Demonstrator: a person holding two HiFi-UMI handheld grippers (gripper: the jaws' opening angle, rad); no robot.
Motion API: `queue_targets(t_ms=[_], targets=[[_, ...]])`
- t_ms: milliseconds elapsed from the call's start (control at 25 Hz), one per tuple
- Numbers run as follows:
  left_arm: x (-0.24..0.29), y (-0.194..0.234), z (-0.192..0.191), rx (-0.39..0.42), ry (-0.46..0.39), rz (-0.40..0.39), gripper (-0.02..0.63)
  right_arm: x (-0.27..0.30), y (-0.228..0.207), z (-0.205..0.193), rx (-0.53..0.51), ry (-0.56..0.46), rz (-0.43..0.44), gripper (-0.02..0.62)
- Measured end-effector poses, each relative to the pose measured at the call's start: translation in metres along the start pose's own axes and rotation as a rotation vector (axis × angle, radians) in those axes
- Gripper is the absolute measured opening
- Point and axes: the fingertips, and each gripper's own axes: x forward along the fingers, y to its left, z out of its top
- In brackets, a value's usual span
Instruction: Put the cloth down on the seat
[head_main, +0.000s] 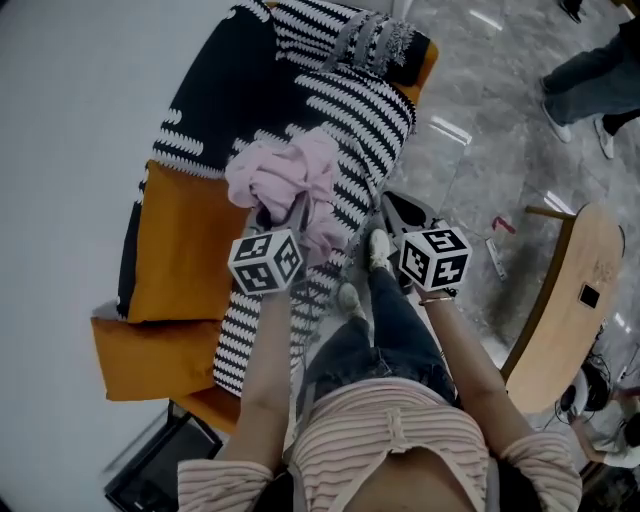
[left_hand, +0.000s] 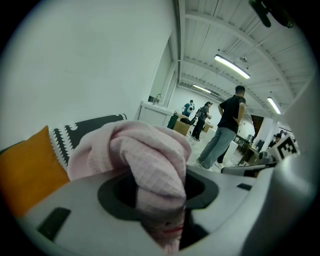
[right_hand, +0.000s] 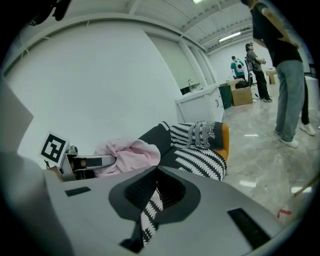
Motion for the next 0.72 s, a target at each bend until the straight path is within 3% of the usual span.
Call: queue_targets(t_ms=[360, 720], targets=[[0.1, -0.001, 0.002, -0.008, 0.095, -0.012, 0.202, 0.052, -0.063, 0.015, 0.005, 0.068, -0.025, 0.009], [0.174, -0.012, -0.015, 0.049, 0.195, -0.038, 0.202, 0.094, -0.105, 0.016, 0.035, 0.117, -0.038, 0.009]])
